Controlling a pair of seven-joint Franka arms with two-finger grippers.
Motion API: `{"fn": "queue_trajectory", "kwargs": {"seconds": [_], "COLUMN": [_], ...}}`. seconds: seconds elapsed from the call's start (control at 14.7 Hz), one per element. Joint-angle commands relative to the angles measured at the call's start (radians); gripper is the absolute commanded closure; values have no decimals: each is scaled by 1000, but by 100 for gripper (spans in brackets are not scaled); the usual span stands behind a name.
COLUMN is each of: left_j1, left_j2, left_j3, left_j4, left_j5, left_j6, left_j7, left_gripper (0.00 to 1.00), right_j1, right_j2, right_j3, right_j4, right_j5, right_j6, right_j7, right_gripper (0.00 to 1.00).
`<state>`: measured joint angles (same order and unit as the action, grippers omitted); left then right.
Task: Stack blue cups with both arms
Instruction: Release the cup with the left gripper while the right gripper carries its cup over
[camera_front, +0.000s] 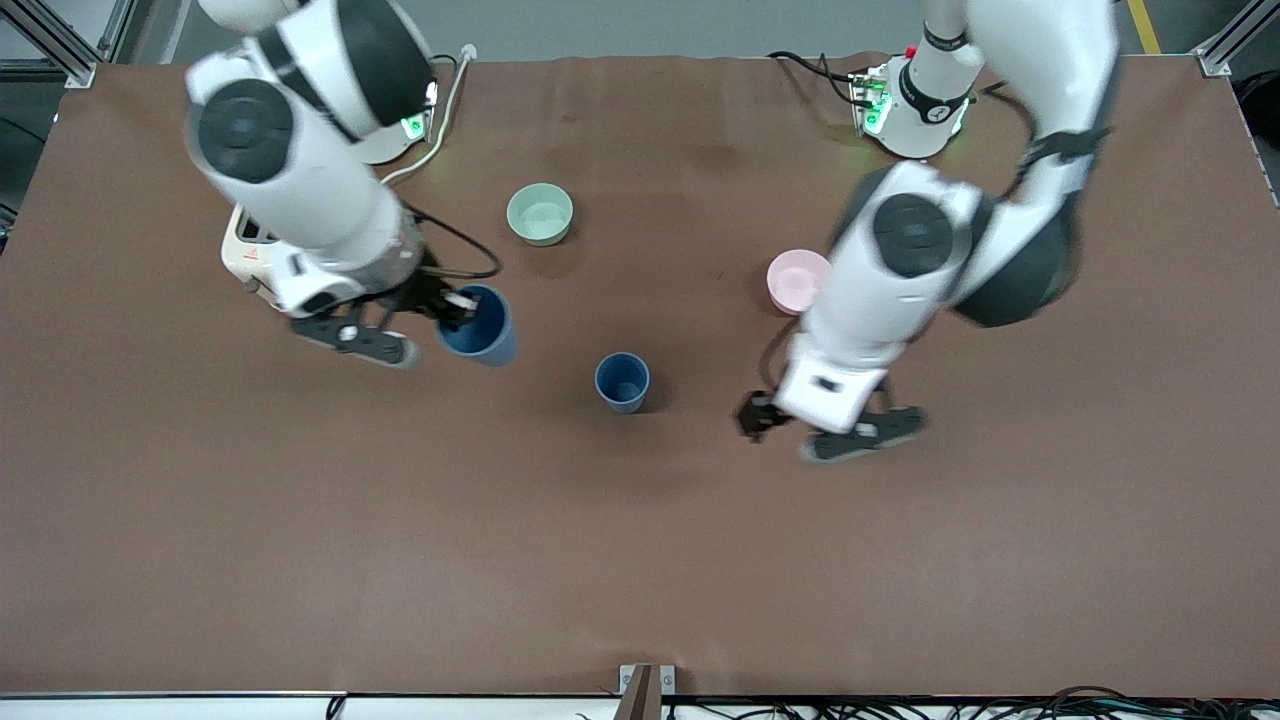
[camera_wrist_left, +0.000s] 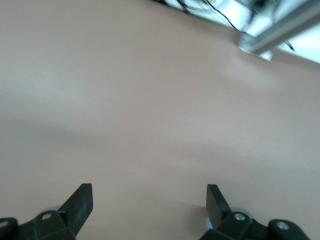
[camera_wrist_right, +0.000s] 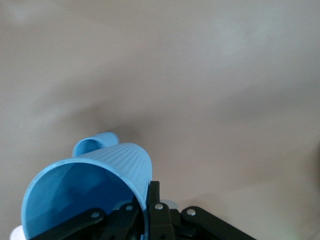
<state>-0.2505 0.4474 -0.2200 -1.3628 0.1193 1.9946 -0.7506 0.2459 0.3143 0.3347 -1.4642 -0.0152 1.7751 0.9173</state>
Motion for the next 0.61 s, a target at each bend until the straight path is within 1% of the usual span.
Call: {"fn": "queue_trajectory", "kwargs": {"seconds": [0.0, 0.14, 0.27, 0.41, 0.54], "left_j1": [110, 195, 247, 304, 327], "left_j2": [-113, -174, -228, -275, -332], "left_j3": [-13, -19, -18, -21, -18], "left_j4": [-38, -38, -38, -39, -42], "left_j5": [10, -3, -4, -10, -53], "left_j6": [-81, -141, -192, -259, -313], "left_j7": [170, 296, 391, 471, 557], "left_gripper": [0, 0, 0, 0, 0], "right_j1": [108, 165, 182, 184, 200], "right_j2": [87, 152, 195, 203, 229], "right_j3": [0, 0, 0, 1, 0], "right_j4": [7, 7, 7, 5, 4], "right_j5": [-80, -130, -173, -177, -178], "right_j6": [94, 173, 202, 204, 211], "right_j7": [177, 286, 328, 330, 331], "right_gripper": [99, 99, 99, 99, 99]}}
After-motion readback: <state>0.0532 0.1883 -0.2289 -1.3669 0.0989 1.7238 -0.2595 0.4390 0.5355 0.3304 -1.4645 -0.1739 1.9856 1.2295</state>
